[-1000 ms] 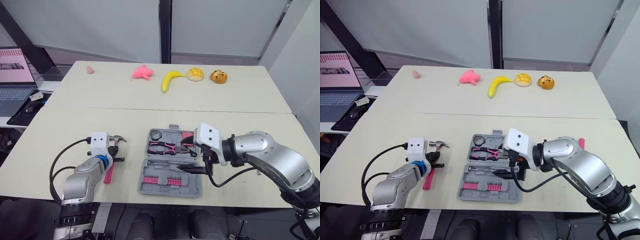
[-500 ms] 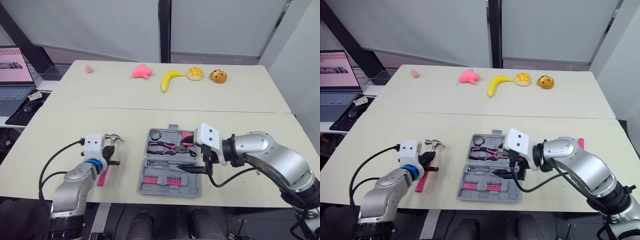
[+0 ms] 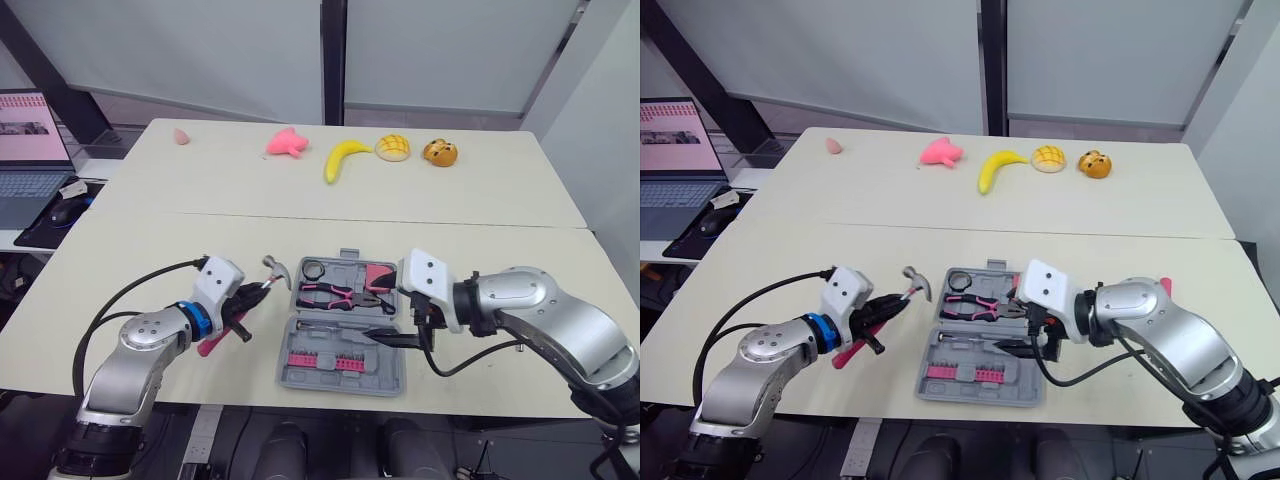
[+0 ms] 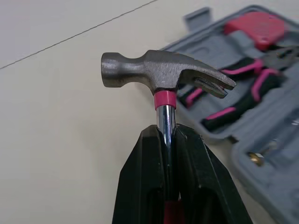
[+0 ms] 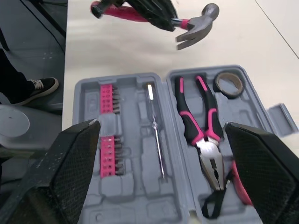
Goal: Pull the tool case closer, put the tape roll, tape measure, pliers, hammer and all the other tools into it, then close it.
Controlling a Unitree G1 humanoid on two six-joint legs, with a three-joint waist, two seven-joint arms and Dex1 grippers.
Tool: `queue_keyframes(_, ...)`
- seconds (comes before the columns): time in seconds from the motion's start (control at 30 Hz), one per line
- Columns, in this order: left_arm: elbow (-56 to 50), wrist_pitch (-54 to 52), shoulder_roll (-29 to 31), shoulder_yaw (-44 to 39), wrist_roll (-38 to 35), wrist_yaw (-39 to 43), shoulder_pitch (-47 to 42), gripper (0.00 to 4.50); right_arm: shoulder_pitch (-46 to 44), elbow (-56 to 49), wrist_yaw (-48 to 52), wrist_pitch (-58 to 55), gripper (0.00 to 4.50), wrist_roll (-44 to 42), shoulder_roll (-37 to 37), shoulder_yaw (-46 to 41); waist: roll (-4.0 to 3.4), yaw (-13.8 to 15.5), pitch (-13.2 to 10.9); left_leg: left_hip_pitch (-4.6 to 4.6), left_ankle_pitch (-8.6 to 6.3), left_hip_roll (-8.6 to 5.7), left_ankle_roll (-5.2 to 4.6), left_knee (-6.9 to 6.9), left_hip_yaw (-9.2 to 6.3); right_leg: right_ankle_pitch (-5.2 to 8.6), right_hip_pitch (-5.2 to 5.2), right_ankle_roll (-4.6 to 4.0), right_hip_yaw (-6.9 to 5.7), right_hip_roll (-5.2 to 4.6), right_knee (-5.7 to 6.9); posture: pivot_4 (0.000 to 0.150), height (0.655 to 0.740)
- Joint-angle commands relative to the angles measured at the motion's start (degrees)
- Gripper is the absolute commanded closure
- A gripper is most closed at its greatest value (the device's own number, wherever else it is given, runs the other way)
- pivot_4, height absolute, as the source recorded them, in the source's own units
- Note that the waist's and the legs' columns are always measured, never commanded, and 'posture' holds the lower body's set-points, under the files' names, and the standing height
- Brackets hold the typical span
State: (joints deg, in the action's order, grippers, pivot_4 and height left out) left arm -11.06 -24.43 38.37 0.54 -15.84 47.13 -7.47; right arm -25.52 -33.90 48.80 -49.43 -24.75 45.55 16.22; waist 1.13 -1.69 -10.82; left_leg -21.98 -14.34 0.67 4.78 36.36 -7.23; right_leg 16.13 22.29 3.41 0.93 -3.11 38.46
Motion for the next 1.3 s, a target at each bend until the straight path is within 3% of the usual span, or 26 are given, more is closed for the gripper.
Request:
queue_keyframes(0.03, -0.93, 3.86, 2.01, 3.77, -0.53, 7.93, -2.65, 4.43, 0.86, -3.36, 0.79, -0.35, 0.0, -1.55, 1.62, -3.23, -0.01, -0.01, -0.01, 0.01, 0.0, 0.0, 0.0, -0.04, 0.02, 0.0, 0.0, 0.0, 0.01, 0.0, -0.02, 0.15, 0.7369)
queue_keyframes(0.23, 4.06, 7.16, 3.03, 14.8, 2.58, 21.29, -12.46, 4.43, 5.08, -5.91, 1.26, -2.36, 0.0, -3.8, 5.58, -7.55, -0.02, -0.02, -0.01, -0.03, 0.01, 0.03, -0.01, -0.27, 0.03, -0.01, -0.02, 0.0, -0.02, 0.02, -0.37, 0.15, 0.7369)
queue_keyframes(0.4, 4.96, 6.15, 1.62, 22.13, 6.21, 25.74, -18.62, 4.43, 8.19, -7.07, 1.96, -2.9, 0.0, -4.96, 8.91, -10.43, -0.02, -0.11, -0.01, -0.11, 0.0, 0.02, -0.02, -0.27, 0.08, -0.01, -0.02, 0.03, 0.0, 0.01, -0.48, 0.15, 0.7369)
queue_keyframes(0.63, 2.98, 0.78, -3.2, 29.24, 11.54, 24.46, -23.55, 4.43, 13.04, -8.02, 2.05, -2.66, 0.0, -5.81, 11.94, -14.03, -0.01, -0.09, -0.02, -0.11, 0.0, 0.02, -0.03, -0.26, 0.06, -0.01, -0.03, 0.04, -0.01, 0.01, -0.47, 0.15, 0.7369)
queue_keyframes(1.3, 2.21, -7.31, -7.31, 35.46, 18.11, 21.76, -24.92, 4.43, 17.07, -8.35, 1.59, -1.58, 0.0, -5.66, 14.21, -15.09, -0.01, -0.02, -0.02, -0.08, 0.01, 0.02, -0.04, -0.22, 0.04, -0.01, -0.07, 0.06, 0.0, 0.02, -0.43, 0.15, 0.7369)
